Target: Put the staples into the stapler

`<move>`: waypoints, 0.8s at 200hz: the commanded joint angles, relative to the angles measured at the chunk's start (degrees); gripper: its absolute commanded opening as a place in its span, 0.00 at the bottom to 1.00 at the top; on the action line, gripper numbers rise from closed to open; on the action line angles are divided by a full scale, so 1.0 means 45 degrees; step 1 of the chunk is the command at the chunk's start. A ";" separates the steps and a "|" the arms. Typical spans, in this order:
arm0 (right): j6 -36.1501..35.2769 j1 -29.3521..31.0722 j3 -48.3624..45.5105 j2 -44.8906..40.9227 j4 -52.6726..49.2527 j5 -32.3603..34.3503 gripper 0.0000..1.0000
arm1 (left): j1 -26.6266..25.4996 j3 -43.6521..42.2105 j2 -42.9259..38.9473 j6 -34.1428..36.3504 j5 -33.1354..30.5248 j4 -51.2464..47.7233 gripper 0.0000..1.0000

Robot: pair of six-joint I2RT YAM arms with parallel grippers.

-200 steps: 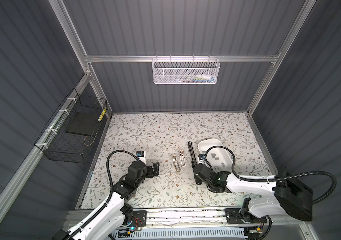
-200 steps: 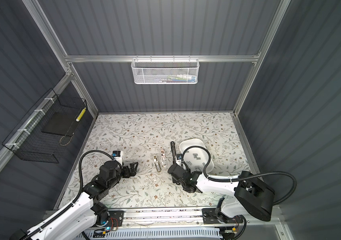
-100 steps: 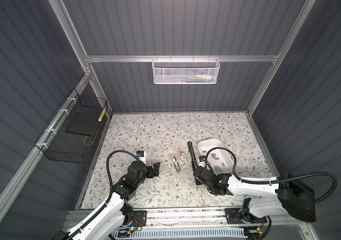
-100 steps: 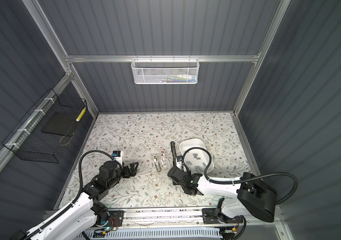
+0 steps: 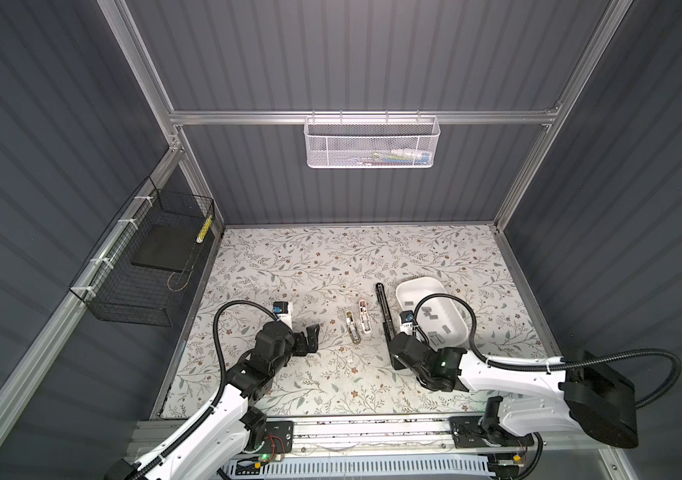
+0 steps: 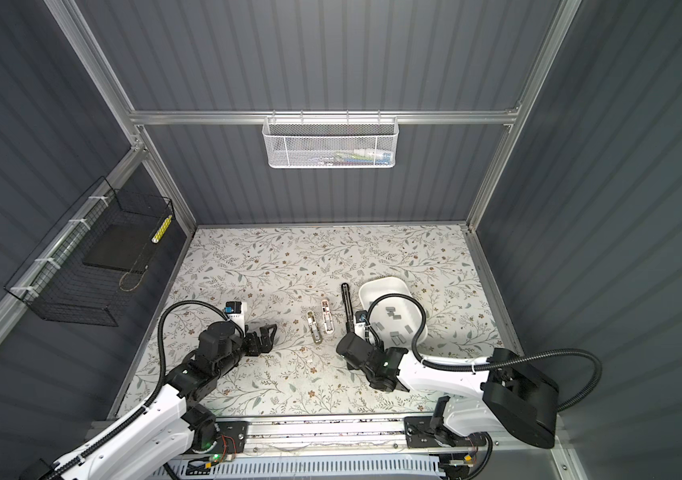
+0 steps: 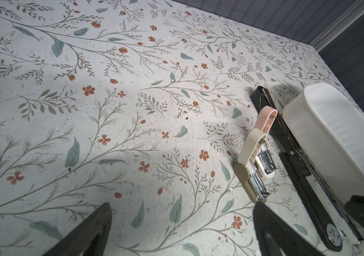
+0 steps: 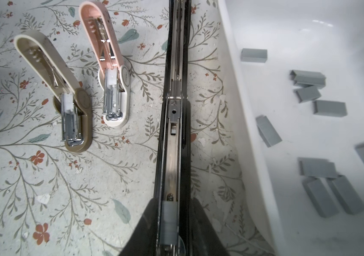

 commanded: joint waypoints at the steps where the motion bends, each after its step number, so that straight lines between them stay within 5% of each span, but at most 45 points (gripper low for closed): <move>1: -0.0073 0.0060 0.0067 -0.0771 -0.0695 0.0901 0.44 | -0.0014 0.0207 -0.0117 0.0063 -0.0045 -0.0102 0.99; 40: 0.1241 0.0011 0.0927 -0.2676 -0.2649 0.3925 0.99 | 0.0009 0.0818 -0.0595 0.0876 -0.0450 0.1340 0.99; 80: -0.1783 -0.0362 0.0259 -0.4834 -0.0242 0.5372 0.99 | 0.0012 0.1934 0.1504 0.2676 -0.0670 0.5009 0.99; 127: -0.1838 -0.4011 0.0850 -0.3963 -0.0890 0.3041 0.99 | 0.0006 0.1976 0.5770 0.5066 -0.0452 0.9859 0.99; 160: -0.1753 -0.5462 0.1272 -0.2018 -0.0219 0.0967 0.66 | 0.0030 0.1855 0.8749 0.6437 -0.1676 1.2978 0.99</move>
